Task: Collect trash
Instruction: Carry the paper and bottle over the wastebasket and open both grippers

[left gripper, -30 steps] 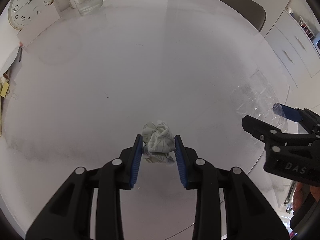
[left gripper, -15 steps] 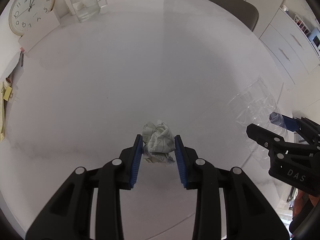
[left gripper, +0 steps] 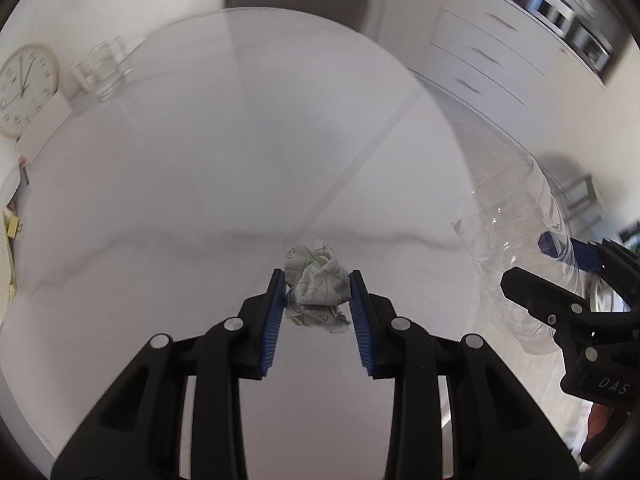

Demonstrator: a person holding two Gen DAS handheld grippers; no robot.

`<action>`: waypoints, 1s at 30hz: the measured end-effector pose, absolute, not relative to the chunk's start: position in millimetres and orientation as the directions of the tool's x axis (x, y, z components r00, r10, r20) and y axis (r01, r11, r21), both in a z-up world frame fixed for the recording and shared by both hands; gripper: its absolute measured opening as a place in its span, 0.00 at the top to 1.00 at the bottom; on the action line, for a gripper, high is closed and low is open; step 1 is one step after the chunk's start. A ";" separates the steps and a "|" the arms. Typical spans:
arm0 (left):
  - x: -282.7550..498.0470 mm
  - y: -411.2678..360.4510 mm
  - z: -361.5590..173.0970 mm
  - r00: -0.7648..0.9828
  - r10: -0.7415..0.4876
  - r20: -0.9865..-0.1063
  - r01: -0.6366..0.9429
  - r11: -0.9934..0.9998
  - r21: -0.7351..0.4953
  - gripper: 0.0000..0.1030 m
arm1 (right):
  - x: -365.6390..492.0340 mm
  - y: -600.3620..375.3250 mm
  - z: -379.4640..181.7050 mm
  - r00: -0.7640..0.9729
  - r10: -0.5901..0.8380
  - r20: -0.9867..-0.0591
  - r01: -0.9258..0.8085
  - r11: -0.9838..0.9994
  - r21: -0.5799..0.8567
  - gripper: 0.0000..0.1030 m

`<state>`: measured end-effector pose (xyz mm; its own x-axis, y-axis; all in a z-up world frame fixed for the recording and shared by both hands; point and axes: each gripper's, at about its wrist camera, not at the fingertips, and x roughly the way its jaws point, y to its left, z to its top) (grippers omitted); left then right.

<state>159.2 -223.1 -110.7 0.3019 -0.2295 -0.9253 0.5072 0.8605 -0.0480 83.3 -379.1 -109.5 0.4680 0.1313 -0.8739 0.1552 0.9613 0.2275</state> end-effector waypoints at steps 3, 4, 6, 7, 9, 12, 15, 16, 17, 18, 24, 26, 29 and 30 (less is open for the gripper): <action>116.2 -240.2 -103.5 0.287 -0.255 -0.923 0.569 0.821 -0.049 0.69 | 26.0 -395.6 -106.1 0.485 0.114 -0.867 0.208 0.948 0.242 0.31; 99.3 -246.5 -101.4 0.278 -0.266 -0.923 0.591 0.805 -0.054 0.69 | 8.1 -401.0 -106.2 0.489 0.113 -0.865 0.224 0.942 0.249 0.31; 71.7 -256.0 -98.9 0.264 -0.286 -0.921 0.626 0.778 -0.062 0.69 | -22.7 -408.4 -109.1 0.494 0.111 -0.863 0.260 0.928 0.268 0.31; 58.1 -260.8 -98.2 0.261 -0.291 -0.920 0.640 0.766 -0.060 0.69 | -37.2 -411.5 -111.2 0.493 0.111 -0.863 0.275 0.921 0.275 0.31; 35.2 -268.8 -99.7 0.249 -0.292 -0.923 0.670 0.740 -0.053 0.69 | -63.2 -416.8 -117.0 0.487 0.107 -0.867 0.301 0.911 0.282 0.31; 7.6 -279.0 -106.2 0.213 -0.295 -0.931 0.700 0.711 -0.065 0.69 | -87.8 -419.3 -125.8 0.478 0.112 -0.871 0.329 0.897 0.295 0.31; -6.6 -283.3 -115.5 0.187 -0.290 -0.939 0.709 0.701 -0.075 0.69 | -110.5 -423.1 -131.3 0.473 0.118 -0.873 0.345 0.887 0.307 0.31; -7.2 -284.0 -118.2 0.178 -0.288 -0.941 0.712 0.698 -0.079 0.69 | -114.8 -423.6 -132.6 0.472 0.119 -0.873 0.347 0.886 0.309 0.31; -9.7 -285.2 -119.9 0.175 -0.284 -0.943 0.712 0.698 -0.078 0.69 | -118.8 -424.2 -133.5 0.473 0.120 -0.873 0.347 0.885 0.310 0.31; -13.4 -285.9 -122.4 0.177 -0.277 -0.945 0.712 0.699 -0.071 0.69 | -121.3 -424.5 -133.3 0.473 0.121 -0.873 0.347 0.885 0.310 0.31; -23.5 -287.8 -131.0 0.182 -0.253 -0.950 0.713 0.700 -0.050 0.69 | -127.7 -424.6 -134.8 0.473 0.128 -0.872 0.336 0.888 0.313 0.31; -25.4 -288.6 -133.1 0.188 -0.245 -0.951 0.710 0.703 -0.041 0.69 | -130.3 -425.1 -134.6 0.473 0.130 -0.872 0.330 0.891 0.312 0.31; -29.3 -290.3 -136.5 0.189 -0.240 -0.952 0.706 0.707 -0.039 0.69 | -134.2 -425.7 -134.6 0.471 0.132 -0.872 0.320 0.896 0.309 0.31; -34.3 -290.0 -137.6 0.189 -0.238 -0.953 0.705 0.708 -0.037 0.69 | -134.0 -425.1 -134.5 0.470 0.133 -0.873 0.318 0.897 0.308 0.31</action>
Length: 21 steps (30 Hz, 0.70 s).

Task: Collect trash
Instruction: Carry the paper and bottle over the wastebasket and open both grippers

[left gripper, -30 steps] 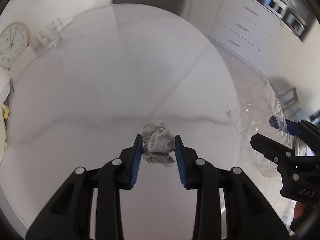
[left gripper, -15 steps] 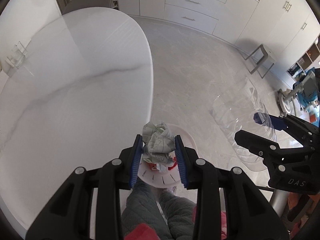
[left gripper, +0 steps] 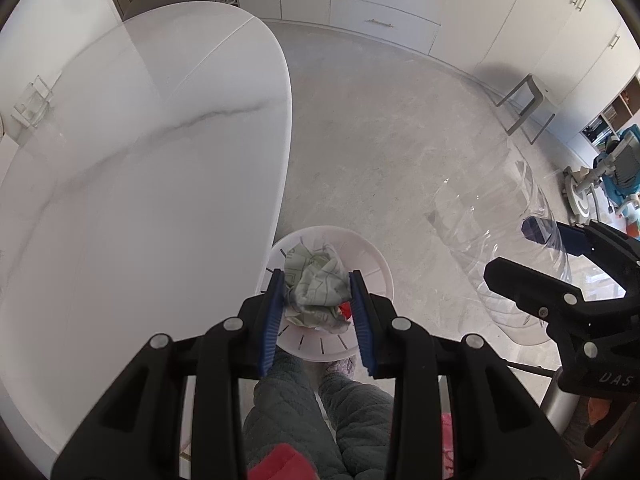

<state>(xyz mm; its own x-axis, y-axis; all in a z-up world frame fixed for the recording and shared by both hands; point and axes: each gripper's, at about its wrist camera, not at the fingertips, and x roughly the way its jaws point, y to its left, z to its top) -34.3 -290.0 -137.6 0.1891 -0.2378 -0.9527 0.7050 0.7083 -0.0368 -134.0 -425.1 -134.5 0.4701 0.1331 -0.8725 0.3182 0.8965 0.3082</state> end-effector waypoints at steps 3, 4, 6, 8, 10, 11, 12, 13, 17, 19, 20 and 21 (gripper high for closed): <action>-32.5 -293.7 -142.4 0.182 -0.232 -0.955 0.702 0.711 -0.039 0.69 | -132.6 -424.0 -135.0 0.466 0.135 -0.874 0.312 0.900 0.305 0.30; -32.4 -294.8 -143.6 0.179 -0.232 -0.956 0.703 0.710 -0.041 0.69 | -132.1 -423.9 -135.4 0.464 0.135 -0.875 0.311 0.900 0.305 0.31; -30.1 -297.2 -147.1 0.172 -0.231 -0.958 0.703 0.710 -0.045 0.69 | -131.1 -424.6 -137.1 0.460 0.137 -0.878 0.310 0.901 0.303 0.30; -30.2 -298.7 -150.1 0.166 -0.231 -0.959 0.703 0.709 -0.049 0.69 | -129.5 -425.7 -138.8 0.455 0.139 -0.880 0.310 0.901 0.302 0.30; -29.2 -299.0 -150.6 0.164 -0.229 -0.959 0.705 0.707 -0.048 0.68 | -127.6 -426.2 -140.0 0.451 0.140 -0.882 0.310 0.901 0.302 0.30; -27.6 -299.3 -150.5 0.163 -0.228 -0.960 0.706 0.706 -0.048 0.68 | -126.6 -426.4 -140.9 0.448 0.141 -0.883 0.311 0.901 0.302 0.30; -26.9 -300.0 -151.3 0.160 -0.228 -0.960 0.708 0.705 -0.049 0.68 | -125.3 -426.8 -141.1 0.447 0.141 -0.883 0.310 0.902 0.301 0.30; -26.5 -299.9 -152.3 0.158 -0.226 -0.961 0.708 0.704 -0.049 0.68 | -124.0 -427.1 -141.5 0.446 0.141 -0.884 0.310 0.902 0.300 0.30; -26.2 -300.9 -154.2 0.148 -0.220 -0.964 0.713 0.699 -0.050 0.64 | -121.6 -428.0 -142.6 0.443 0.143 -0.885 0.309 0.902 0.301 0.30; -25.5 -302.4 -155.5 0.135 -0.215 -0.967 0.716 0.696 -0.055 0.49 | -120.6 -427.9 -143.9 0.441 0.145 -0.886 0.308 0.903 0.301 0.30; -25.4 -302.2 -156.3 0.134 -0.213 -0.968 0.714 0.698 -0.055 0.36 | -120.6 -427.9 -144.6 0.440 0.146 -0.886 0.308 0.902 0.302 0.30; -24.9 -302.0 -155.8 0.139 -0.212 -0.967 0.713 0.700 -0.051 0.31 | -119.7 -428.0 -145.4 0.438 0.148 -0.887 0.307 0.902 0.303 0.30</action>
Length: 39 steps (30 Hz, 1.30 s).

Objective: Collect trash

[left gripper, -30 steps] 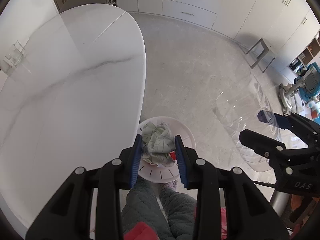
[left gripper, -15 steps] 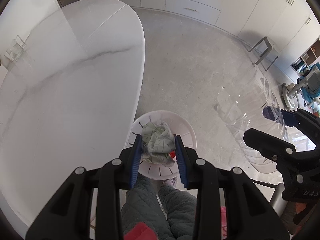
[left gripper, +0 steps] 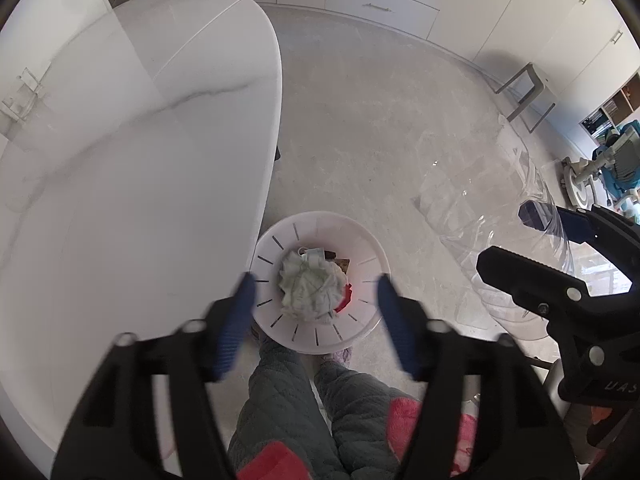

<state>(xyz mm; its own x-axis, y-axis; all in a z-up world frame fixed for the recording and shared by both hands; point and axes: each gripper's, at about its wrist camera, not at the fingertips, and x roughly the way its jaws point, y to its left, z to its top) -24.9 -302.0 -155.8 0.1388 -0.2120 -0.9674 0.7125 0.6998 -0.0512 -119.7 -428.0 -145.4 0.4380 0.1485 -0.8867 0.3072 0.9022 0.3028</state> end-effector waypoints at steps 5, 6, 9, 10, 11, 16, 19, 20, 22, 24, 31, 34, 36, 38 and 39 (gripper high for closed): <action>-16.6 -295.1 -152.5 0.171 -0.189 -0.967 0.683 0.730 -0.022 0.11 | -116.2 -429.6 -150.0 0.431 0.151 -0.890 0.312 0.900 0.304 0.30; -14.0 -292.7 -152.4 0.174 -0.183 -0.968 0.673 0.739 -0.018 0.10 | -115.0 -429.8 -151.4 0.429 0.154 -0.890 0.313 0.899 0.306 0.30; -3.9 -281.8 -154.1 0.215 -0.119 -0.969 0.631 0.775 0.045 0.10 | -110.7 -428.0 -157.2 0.419 0.161 -0.893 0.310 0.900 0.308 0.30; 0.6 -276.1 -153.7 0.230 -0.102 -0.968 0.618 0.784 0.065 0.10 | -109.0 -426.2 -160.0 0.414 0.164 -0.896 0.307 0.901 0.307 0.30; 5.4 -270.6 -153.6 0.245 -0.084 -0.966 0.602 0.794 0.084 0.09 | -107.4 -424.1 -163.6 0.407 0.166 -0.899 0.303 0.903 0.304 0.30; 24.3 -248.7 -150.1 0.268 -0.043 -0.963 0.526 0.844 0.109 0.08 | -96.4 -409.4 -185.3 0.352 0.224 -0.909 0.263 0.908 0.325 0.24; 32.8 -236.4 -147.9 0.271 -0.034 -0.962 0.490 0.865 0.108 0.08 | -90.2 -400.9 -191.6 0.329 0.212 -0.920 0.261 0.916 0.305 0.07; 33.6 -233.2 -146.3 0.274 -0.033 -0.961 0.484 0.869 0.108 0.08 | -88.0 -399.3 -190.4 0.327 0.210 -0.921 0.262 0.917 0.302 0.07; 36.1 -227.9 -141.4 0.285 -0.033 -0.958 0.469 0.876 0.109 0.08 | -84.7 -398.5 -185.0 0.335 0.210 -0.918 0.266 0.914 0.306 0.07; 36.5 -224.4 -135.3 0.296 -0.038 -0.954 0.461 0.881 0.108 0.08 | -80.1 -399.5 -172.9 0.358 0.197 -0.913 0.267 0.915 0.302 0.06; 41.6 -211.9 -74.2 0.422 -0.097 -0.901 0.420 0.902 0.100 0.08 | -54.9 -394.8 -85.1 0.506 0.098 -0.857 0.232 0.942 0.245 0.02; 47.4 -201.0 -30.3 0.497 -0.128 -0.858 0.382 0.920 0.084 0.08 | -42.5 -385.8 -35.8 0.585 0.062 -0.809 0.178 0.963 0.202 0.02; 51.6 -193.9 -1.8 0.541 -0.133 -0.831 0.360 0.929 0.086 0.08 | -33.9 -377.2 -5.2 0.630 0.036 -0.775 0.146 0.976 0.163 0.02; 55.2 -186.4 26.9 0.589 -0.131 -0.798 0.337 0.937 0.095 0.08 | -27.5 -369.0 27.1 0.678 0.018 -0.735 0.107 0.987 0.123 0.02; 57.5 -180.2 38.1 0.613 -0.126 -0.780 0.322 0.941 0.101 0.08 | -25.6 -365.8 38.0 0.695 0.016 -0.719 0.093 0.989 0.113 0.02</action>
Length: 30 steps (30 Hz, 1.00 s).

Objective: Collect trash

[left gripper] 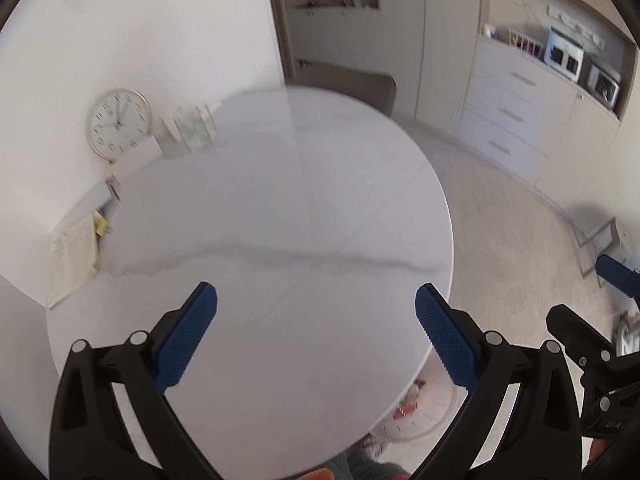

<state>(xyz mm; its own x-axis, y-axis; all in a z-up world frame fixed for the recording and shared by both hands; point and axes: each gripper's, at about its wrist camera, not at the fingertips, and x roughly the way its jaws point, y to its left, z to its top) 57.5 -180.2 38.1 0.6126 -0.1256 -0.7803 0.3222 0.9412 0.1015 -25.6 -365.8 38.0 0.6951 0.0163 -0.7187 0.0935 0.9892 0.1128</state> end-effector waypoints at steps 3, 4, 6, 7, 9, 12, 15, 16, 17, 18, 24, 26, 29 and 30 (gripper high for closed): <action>62.1 -167.4 69.7 0.674 -0.103 -0.732 0.282 0.951 0.126 0.08 | -21.2 -358.0 76.4 0.752 0.022 -0.658 0.052 0.994 0.092 0.02; 63.2 -162.6 80.8 0.694 -0.095 -0.714 0.269 0.954 0.135 0.08 | -19.5 -355.8 86.7 0.764 0.025 -0.644 0.039 0.996 0.084 0.02; 66.4 -152.8 103.1 0.734 -0.075 -0.675 0.240 0.958 0.155 0.08 | -14.9 -349.8 113.4 0.795 0.023 -0.606 0.011 0.999 0.053 0.02; 69.7 -149.0 113.5 0.749 -0.066 -0.659 0.226 0.961 0.161 0.08 | -13.4 -350.0 120.7 0.804 0.022 -0.594 0.005 0.999 0.043 0.02; 70.1 -140.3 132.0 0.778 -0.050 -0.627 0.197 0.966 0.168 0.08 | -10.1 -345.8 142.8 0.828 0.018 -0.560 -0.008 1.000 0.021 0.02; 60.3 -132.4 148.6 0.805 -0.026 -0.593 0.158 0.973 0.171 0.08 | -8.5 -340.6 160.0 0.845 0.018 -0.534 -0.009 1.000 0.020 0.02; 54.8 -127.1 145.6 0.795 -0.017 -0.606 0.142 0.977 0.158 0.08 | -11.0 -341.9 158.6 0.843 0.028 -0.537 0.006 0.998 0.061 0.02; 54.2 -126.1 142.3 0.787 -0.012 -0.616 0.135 0.979 0.154 0.08 | -11.7 -342.2 155.5 0.840 0.032 -0.541 0.008 0.997 0.072 0.02; 54.5 -123.7 137.2 0.778 -0.004 -0.628 0.124 0.981 0.147 0.08 | -12.4 -342.0 151.8 0.837 0.038 -0.547 0.009 0.996 0.084 0.02; 53.0 -122.1 132.3 0.772 0.002 -0.636 0.116 0.983 0.144 0.08 | -11.5 -342.1 146.0 0.828 0.044 -0.559 0.008 0.996 0.091 0.02; 53.0 -104.5 107.5 0.738 0.049 -0.673 0.062 0.988 0.140 0.08 | -0.2 -331.6 116.1 0.785 0.023 -0.619 0.028 0.997 0.073 0.02; 55.9 -101.7 100.4 0.724 0.048 -0.688 0.060 0.990 0.132 0.08 | 1.1 -327.9 110.8 0.777 0.036 -0.629 0.016 0.997 0.076 0.02; 58.1 -100.7 96.5 0.716 0.052 -0.696 0.057 0.990 0.132 0.08 | 0.4 -321.5 109.5 0.777 0.028 -0.629 0.009 0.998 0.056 0.02; 59.6 -100.5 96.2 0.716 0.051 -0.696 0.056 0.990 0.130 0.08 | 2.1 -319.7 109.5 0.777 0.024 -0.629 0.008 0.999 0.047 0.02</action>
<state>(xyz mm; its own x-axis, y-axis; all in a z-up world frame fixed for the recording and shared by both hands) 59.6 -100.5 96.2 0.7160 0.0509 -0.6963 0.0562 0.9899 0.1302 2.1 -319.7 109.5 0.7770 0.0236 -0.6291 0.0080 0.9988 0.0474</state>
